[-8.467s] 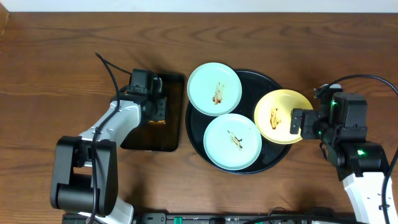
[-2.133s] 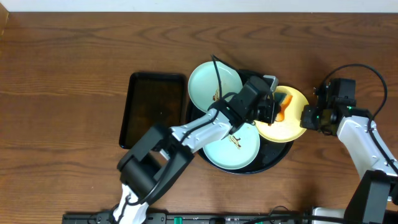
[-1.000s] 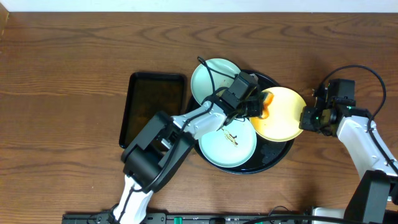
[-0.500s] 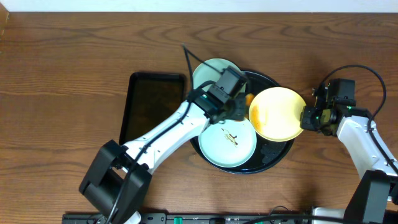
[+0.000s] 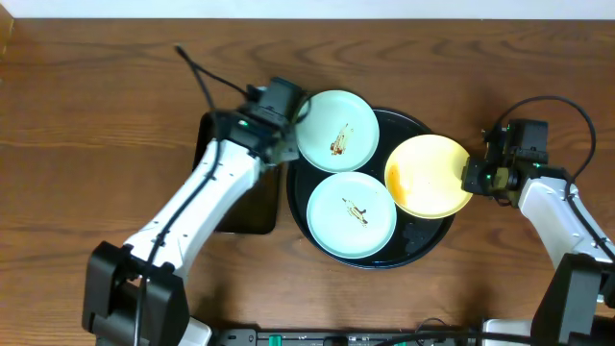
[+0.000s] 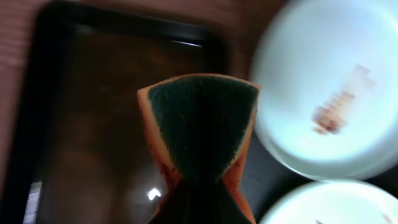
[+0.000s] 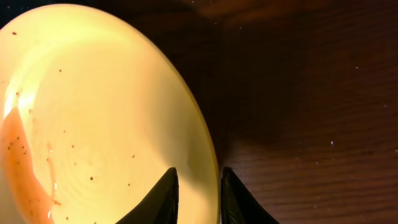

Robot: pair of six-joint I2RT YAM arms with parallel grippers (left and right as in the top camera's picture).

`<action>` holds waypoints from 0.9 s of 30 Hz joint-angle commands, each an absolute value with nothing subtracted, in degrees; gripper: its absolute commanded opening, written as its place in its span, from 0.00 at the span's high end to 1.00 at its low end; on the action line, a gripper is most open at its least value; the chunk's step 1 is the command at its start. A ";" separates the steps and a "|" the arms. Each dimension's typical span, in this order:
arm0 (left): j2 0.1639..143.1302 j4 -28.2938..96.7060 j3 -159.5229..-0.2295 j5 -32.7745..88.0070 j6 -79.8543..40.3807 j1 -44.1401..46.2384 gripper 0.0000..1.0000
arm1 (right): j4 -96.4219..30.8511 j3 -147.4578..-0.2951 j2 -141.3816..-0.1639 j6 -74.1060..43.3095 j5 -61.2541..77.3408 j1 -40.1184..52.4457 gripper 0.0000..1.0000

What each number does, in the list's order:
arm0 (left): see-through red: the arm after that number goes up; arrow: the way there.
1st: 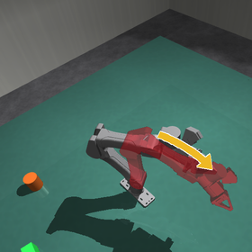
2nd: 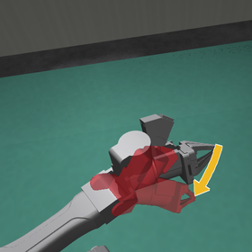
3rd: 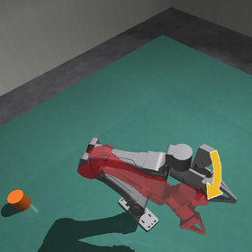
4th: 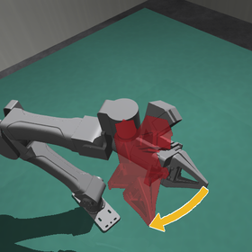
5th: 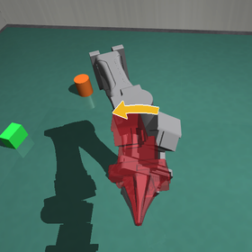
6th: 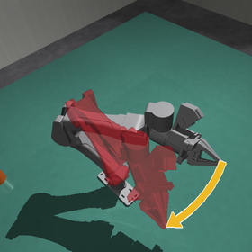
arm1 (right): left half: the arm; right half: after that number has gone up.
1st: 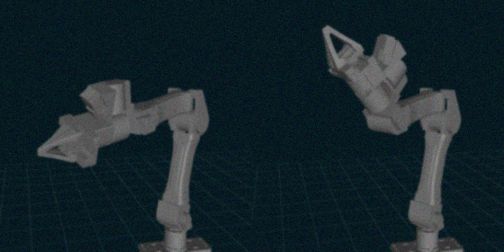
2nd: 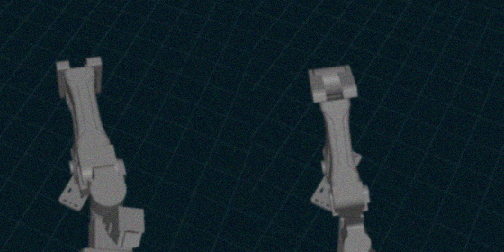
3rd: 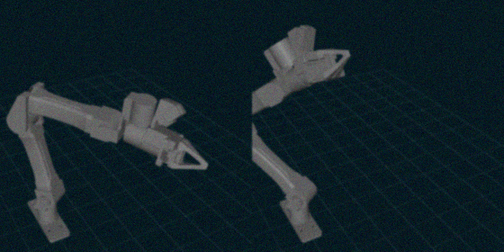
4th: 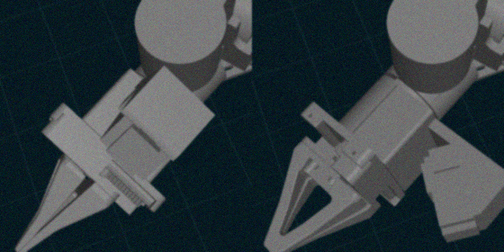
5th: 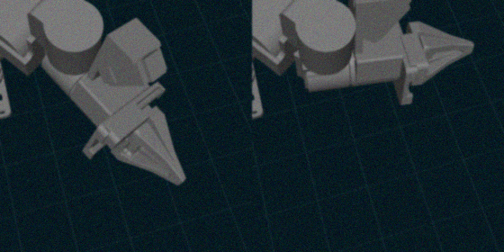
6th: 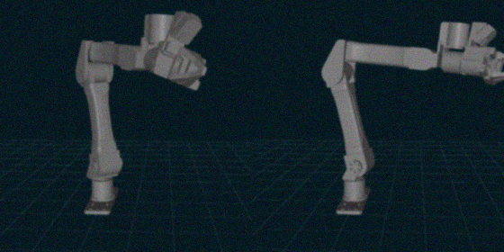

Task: Clean dirty plates on tray and stack at the side
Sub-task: 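Return the sponge with the left gripper to the black tray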

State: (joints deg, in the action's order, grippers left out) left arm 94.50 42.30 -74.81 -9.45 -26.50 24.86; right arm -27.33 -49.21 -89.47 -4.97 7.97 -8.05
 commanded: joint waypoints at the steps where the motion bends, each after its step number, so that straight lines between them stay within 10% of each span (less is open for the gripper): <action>1: 93.36 42.92 -75.13 -11.75 -25.52 21.74 0.93 | -27.18 -48.90 -91.35 -5.32 9.08 -7.05 0.78; 9: 93.36 43.92 -75.13 -10.96 -25.54 19.57 0.93 | -25.50 -48.90 -93.97 -5.32 9.08 -7.07 0.99; 27: 93.36 44.71 -75.13 -10.98 -25.52 19.55 0.93 | -26.35 -50.65 -77.41 -1.32 2.15 -6.70 0.99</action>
